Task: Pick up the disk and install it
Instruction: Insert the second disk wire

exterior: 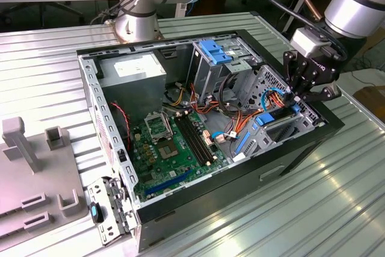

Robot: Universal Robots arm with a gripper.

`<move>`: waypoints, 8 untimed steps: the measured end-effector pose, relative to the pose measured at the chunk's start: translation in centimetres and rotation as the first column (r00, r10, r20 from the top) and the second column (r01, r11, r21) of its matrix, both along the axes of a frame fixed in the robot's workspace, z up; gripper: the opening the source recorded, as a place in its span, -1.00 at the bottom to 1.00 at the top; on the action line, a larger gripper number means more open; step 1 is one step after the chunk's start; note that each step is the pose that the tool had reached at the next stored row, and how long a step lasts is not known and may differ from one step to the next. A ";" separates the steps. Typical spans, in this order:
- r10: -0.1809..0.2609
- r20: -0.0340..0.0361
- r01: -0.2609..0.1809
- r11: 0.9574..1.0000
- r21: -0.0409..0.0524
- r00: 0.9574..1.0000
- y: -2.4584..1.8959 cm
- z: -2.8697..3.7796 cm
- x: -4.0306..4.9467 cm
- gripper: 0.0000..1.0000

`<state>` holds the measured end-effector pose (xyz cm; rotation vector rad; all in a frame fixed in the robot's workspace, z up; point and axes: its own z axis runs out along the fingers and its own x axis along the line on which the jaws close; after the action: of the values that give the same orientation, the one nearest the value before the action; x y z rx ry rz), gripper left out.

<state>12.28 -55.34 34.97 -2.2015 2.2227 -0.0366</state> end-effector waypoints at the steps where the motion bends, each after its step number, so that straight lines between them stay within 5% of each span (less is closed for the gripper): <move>1: 0.000 0.000 0.000 1.000 0.000 1.000 0.00 0.01 0.10 -0.79; 8: 0.000 -0.013 0.000 1.000 0.001 1.000 0.00 1.39 0.75 -0.79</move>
<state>13.03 -55.35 36.36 -2.2078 2.2293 -0.0216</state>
